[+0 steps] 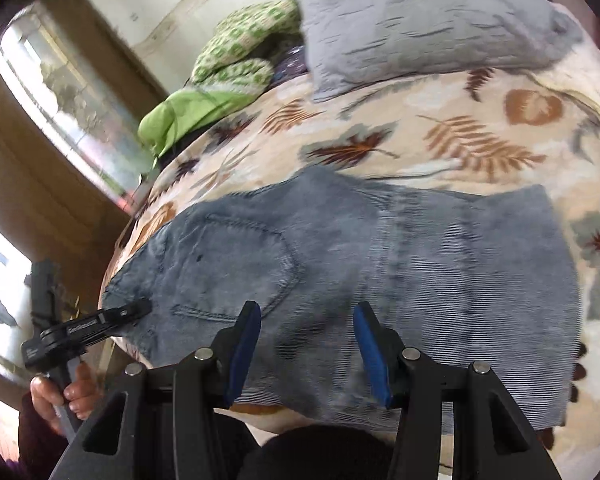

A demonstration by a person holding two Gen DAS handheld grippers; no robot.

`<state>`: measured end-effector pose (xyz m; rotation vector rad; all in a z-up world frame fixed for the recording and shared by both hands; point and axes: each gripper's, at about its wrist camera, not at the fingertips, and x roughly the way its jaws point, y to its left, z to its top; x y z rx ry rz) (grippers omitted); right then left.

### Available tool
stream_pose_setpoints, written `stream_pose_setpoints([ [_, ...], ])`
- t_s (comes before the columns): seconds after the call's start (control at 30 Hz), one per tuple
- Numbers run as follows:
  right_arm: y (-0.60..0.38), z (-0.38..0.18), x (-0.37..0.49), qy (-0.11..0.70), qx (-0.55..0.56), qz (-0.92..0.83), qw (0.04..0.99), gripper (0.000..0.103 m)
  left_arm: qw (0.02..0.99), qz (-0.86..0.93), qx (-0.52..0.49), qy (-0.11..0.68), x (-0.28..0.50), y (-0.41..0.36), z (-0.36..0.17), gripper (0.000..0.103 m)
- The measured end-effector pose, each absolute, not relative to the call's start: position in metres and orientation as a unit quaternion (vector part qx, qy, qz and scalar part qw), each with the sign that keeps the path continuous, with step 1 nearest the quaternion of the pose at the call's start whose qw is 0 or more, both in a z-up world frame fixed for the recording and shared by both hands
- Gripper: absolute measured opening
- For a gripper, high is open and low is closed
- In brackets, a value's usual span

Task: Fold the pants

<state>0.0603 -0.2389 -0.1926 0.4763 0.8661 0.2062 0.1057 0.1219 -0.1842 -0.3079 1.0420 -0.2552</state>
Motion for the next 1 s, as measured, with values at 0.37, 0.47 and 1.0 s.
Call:
stream_pose_setpoints([
  [0.37, -0.239, -0.201, 0.082, 0.435, 0.176, 0.117, 0.875, 0.028, 0.877, -0.142, -0.090, 0.450, 0.088, 0.088, -0.131, 0.021],
  [0.47, -0.217, -0.208, 0.100, 0.448, 0.150, 0.137, 0.871, 0.024, 0.882, -0.152, -0.070, 0.440, 0.084, 0.076, -0.119, 0.020],
  [1.0, -0.231, -0.210, 0.111, 0.442, 0.238, 0.238, 0.831, 0.021, 0.891, -0.216, 0.028, 0.398, 0.056, -0.011, -0.072, 0.020],
])
